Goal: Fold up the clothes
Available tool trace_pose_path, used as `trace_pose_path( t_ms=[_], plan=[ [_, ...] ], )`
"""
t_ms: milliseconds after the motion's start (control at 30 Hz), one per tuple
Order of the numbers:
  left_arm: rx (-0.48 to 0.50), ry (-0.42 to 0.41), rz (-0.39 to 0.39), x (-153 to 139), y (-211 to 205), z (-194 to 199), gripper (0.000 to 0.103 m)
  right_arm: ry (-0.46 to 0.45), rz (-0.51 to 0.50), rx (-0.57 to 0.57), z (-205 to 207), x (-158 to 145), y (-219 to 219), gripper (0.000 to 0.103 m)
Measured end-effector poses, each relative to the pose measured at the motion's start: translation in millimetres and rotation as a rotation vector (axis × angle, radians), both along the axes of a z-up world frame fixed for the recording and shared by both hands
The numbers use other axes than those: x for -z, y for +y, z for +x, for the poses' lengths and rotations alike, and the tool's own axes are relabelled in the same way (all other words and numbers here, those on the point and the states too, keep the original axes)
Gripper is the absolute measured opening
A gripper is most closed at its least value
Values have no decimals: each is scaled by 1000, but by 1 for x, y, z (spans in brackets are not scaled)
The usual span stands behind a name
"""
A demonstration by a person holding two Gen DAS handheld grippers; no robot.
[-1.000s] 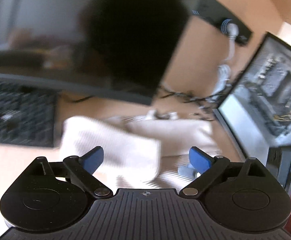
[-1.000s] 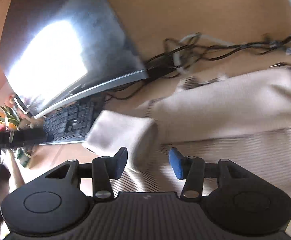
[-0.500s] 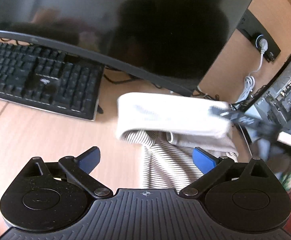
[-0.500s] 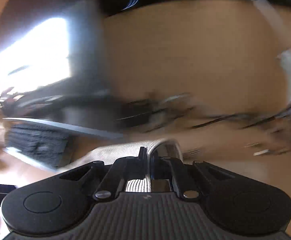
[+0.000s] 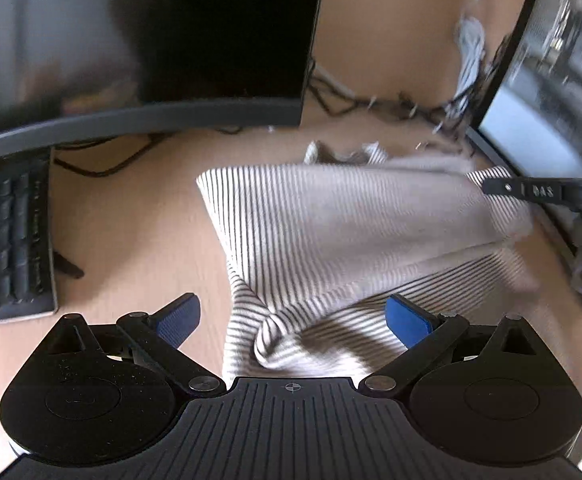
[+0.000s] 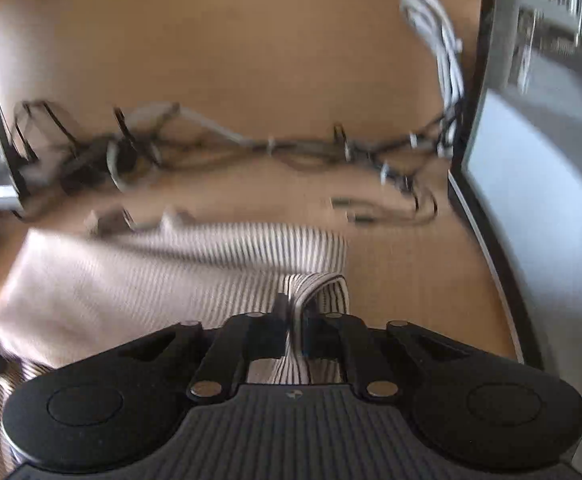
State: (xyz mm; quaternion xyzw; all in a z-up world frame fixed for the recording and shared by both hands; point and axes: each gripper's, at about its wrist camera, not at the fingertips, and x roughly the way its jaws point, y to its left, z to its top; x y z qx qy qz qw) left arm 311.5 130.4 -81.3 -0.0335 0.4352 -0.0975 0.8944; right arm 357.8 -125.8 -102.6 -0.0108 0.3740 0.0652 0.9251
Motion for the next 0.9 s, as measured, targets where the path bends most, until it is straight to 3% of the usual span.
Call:
trace_pose_path(
  t_ms=[133, 333, 400, 467, 633, 733, 900],
  plan=[
    [-31, 10, 8, 2, 3, 9, 101, -22, -26, -23, -4, 4, -3, 10],
    [-36, -49, -83, -20, 9, 11, 101, -238, 20, -120, -2, -56, 9, 6],
    [-30, -68, -115, -27, 9, 11, 101, -265, 18, -120, 6, -64, 12, 6],
    [-1, -71, -154, -29, 3, 14, 101, -236, 23, -89, 16, -56, 7, 6],
    [5, -30, -254, -23, -4, 24, 101, -52, 37, 0, 18, 0, -13, 7],
    [17, -2, -241, -14, -13, 31, 102, -49, 42, 18, 14, -4, -17, 9],
    [26, 46, -192, 4, -18, 43, 103, -45, 50, 47, 7, -11, -23, 31]
  ],
)
